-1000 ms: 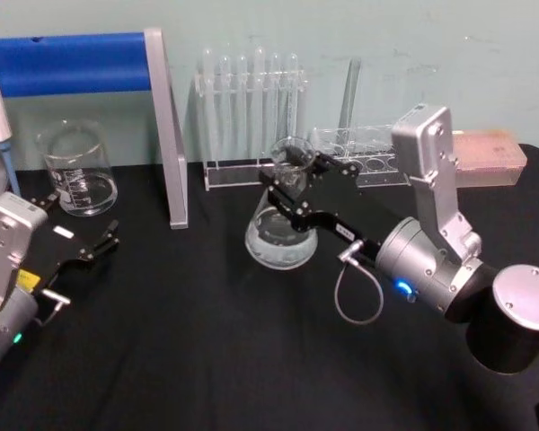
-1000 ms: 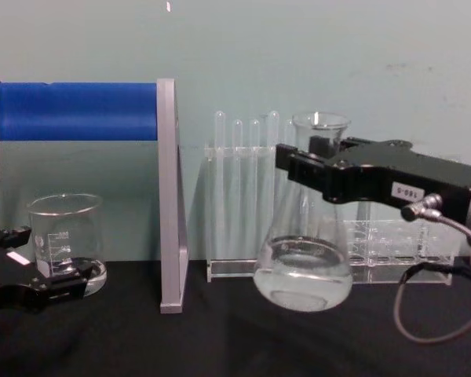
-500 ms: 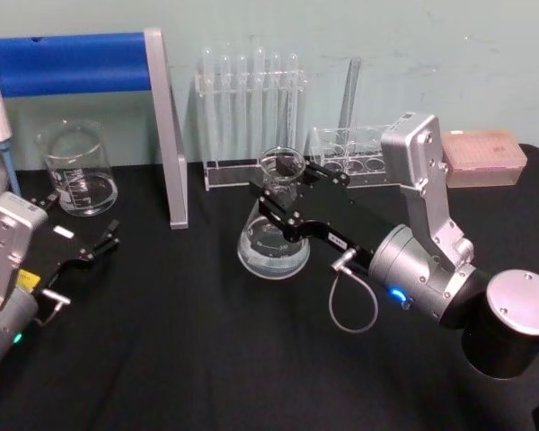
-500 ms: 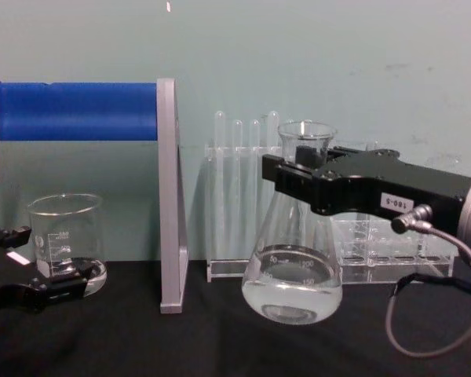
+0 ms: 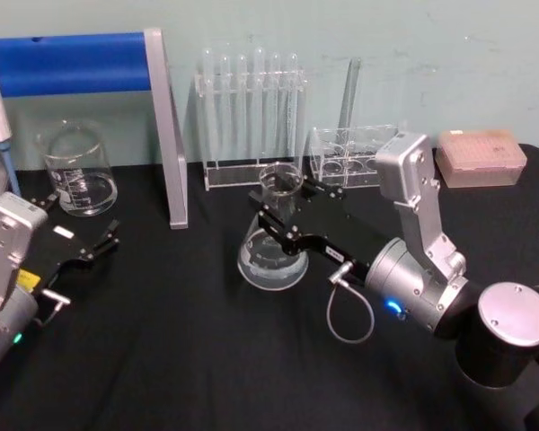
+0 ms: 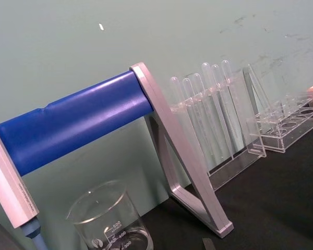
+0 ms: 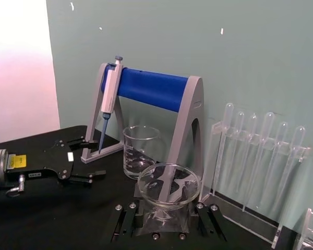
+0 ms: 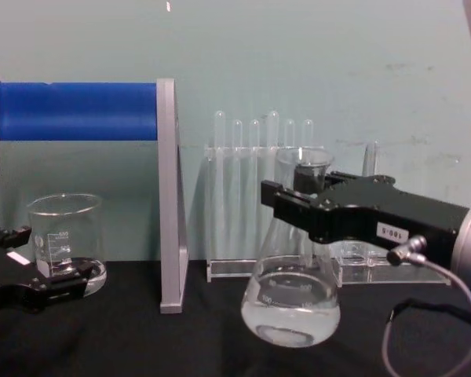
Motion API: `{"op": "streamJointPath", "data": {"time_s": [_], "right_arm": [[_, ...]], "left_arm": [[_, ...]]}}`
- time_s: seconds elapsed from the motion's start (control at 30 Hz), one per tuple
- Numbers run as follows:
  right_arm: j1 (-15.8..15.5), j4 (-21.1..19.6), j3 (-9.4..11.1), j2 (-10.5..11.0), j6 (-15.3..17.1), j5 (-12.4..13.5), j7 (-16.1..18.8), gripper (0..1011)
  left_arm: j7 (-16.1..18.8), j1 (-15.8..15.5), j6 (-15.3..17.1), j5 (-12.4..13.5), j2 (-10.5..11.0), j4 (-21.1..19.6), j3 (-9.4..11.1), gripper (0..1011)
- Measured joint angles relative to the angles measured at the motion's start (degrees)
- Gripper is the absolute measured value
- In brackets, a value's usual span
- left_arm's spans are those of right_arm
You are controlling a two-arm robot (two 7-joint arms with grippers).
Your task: Grasp the erlenmeyer flask with one hand, shake it three times, then place it back.
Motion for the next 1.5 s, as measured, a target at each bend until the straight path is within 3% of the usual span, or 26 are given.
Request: {"op": "streamJointPath", "data": {"time_s": [0.33, 1.5], "right_arm": [[-0.21, 2.22, -0.86, -0.41, -1.56, -0.16, 0.99, 450], [-1.54, 5.29, -2.30, -1.38, -1.80, -0.25, 1.44, 450]], "left_arm": [[0.00, 0.00, 0.00, 0.00, 0.00, 0.00, 0.00, 1001], [0.00, 0.00, 0.00, 0.00, 0.00, 0.00, 0.00, 1001]]}}
